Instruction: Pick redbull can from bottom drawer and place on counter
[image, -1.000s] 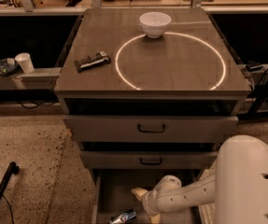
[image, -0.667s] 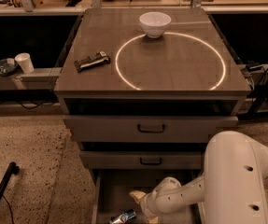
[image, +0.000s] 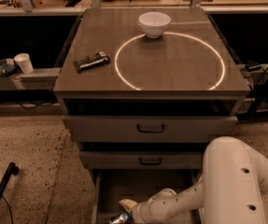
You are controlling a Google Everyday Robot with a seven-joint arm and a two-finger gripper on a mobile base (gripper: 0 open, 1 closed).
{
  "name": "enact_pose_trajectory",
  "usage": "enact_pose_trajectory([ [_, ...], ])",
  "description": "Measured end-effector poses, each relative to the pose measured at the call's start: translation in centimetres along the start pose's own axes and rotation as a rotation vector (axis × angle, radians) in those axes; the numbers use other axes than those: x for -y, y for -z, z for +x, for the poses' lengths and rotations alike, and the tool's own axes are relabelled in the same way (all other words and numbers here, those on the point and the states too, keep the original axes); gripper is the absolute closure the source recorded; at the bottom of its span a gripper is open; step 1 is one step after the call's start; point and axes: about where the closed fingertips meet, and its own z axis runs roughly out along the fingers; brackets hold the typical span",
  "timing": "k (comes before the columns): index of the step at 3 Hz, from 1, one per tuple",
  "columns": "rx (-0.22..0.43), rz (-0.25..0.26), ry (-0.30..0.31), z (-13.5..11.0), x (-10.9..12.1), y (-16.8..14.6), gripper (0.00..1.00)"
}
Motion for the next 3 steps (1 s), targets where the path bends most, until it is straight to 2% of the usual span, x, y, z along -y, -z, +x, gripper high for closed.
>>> enact_pose_trajectory([
  [1, 0.023, 0.010, 0.050, -0.88, 0.18, -0.24, 0.00],
  [2, 0.023, 0.010, 0.050, -0.88, 0.18, -0.25, 0.00],
  [3, 0.038, 0.003, 0.053, -1.44, 0.59, -0.96, 0.19],
])
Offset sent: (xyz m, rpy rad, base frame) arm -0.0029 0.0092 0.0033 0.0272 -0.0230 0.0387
